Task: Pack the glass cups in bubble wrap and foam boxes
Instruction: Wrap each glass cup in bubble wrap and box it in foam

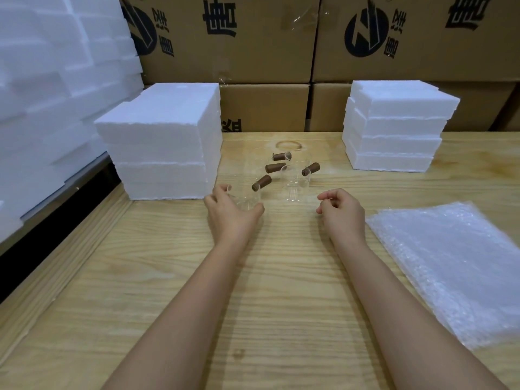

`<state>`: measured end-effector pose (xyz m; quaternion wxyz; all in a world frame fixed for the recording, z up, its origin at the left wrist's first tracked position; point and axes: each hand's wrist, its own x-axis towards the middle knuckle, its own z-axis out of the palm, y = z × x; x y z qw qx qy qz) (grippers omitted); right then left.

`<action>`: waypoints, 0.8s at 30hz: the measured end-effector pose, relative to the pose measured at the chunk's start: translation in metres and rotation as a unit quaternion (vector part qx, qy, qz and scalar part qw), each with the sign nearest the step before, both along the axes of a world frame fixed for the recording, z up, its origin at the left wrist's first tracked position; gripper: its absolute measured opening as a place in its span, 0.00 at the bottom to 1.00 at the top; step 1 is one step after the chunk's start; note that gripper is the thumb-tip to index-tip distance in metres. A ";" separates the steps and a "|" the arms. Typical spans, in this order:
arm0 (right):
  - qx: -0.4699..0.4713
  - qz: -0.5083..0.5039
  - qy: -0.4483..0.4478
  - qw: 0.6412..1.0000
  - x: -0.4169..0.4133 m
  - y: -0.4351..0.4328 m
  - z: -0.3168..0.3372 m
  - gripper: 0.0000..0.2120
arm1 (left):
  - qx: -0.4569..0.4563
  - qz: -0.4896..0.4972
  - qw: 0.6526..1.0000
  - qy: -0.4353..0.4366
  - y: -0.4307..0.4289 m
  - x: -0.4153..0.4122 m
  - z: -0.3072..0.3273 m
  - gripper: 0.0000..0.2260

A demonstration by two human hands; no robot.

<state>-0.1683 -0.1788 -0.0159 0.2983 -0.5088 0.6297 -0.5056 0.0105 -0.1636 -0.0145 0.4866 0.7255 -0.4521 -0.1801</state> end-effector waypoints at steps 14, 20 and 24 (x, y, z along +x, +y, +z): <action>-0.029 0.085 0.157 0.984 0.012 0.030 0.005 0.18 | -0.010 -0.271 0.962 0.019 0.047 -0.007 -0.002 0.26; -0.056 0.019 0.179 0.982 0.013 0.029 0.007 0.17 | -0.031 -0.324 0.945 0.034 0.043 -0.008 0.001 0.29; -0.106 -0.009 0.172 0.979 0.015 0.028 0.008 0.16 | -0.060 -0.338 0.937 0.064 0.039 -0.008 0.003 0.32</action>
